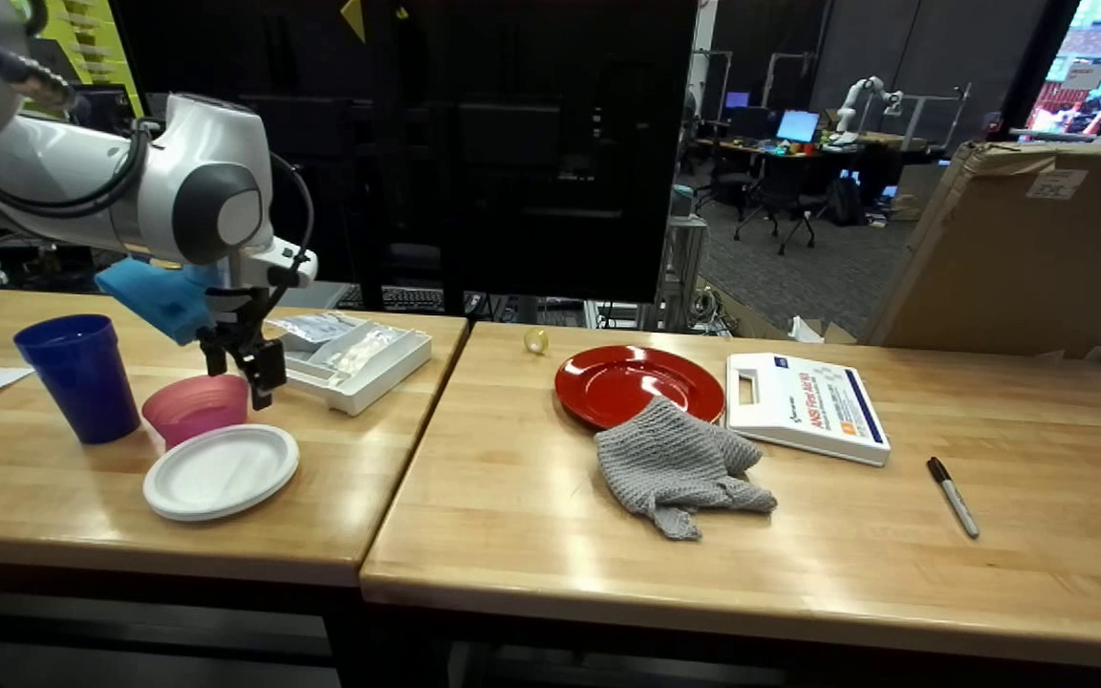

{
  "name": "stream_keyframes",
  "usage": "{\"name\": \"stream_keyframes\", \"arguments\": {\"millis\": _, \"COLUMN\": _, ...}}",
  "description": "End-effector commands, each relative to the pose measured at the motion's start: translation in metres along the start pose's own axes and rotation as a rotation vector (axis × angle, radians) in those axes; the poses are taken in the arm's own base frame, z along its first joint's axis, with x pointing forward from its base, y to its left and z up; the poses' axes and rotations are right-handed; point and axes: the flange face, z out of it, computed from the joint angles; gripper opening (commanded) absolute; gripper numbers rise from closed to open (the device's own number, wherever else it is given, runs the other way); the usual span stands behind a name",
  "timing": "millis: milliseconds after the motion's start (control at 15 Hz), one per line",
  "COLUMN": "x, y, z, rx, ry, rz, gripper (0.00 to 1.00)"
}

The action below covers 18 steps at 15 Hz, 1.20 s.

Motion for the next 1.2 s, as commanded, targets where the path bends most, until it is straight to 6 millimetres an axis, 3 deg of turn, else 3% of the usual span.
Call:
{"name": "stream_keyframes", "arguments": {"millis": 0, "x": -0.001, "y": -0.002, "z": 0.004, "rx": -0.064, "ry": -0.061, "rz": -0.079, "gripper": 1.0}}
{"name": "stream_keyframes", "arguments": {"millis": 467, "x": -0.002, "y": -0.003, "z": 0.004, "rx": -0.096, "ry": -0.073, "rz": -0.153, "gripper": 1.0}}
{"name": "stream_keyframes", "arguments": {"millis": 800, "x": -0.003, "y": -0.016, "z": 0.0, "rx": -0.091, "ry": -0.061, "rz": -0.198, "gripper": 1.0}}
{"name": "stream_keyframes", "arguments": {"millis": 1133, "x": 0.0, "y": -0.029, "z": 0.009, "rx": -0.124, "ry": -0.065, "rz": -0.285, "gripper": 1.0}}
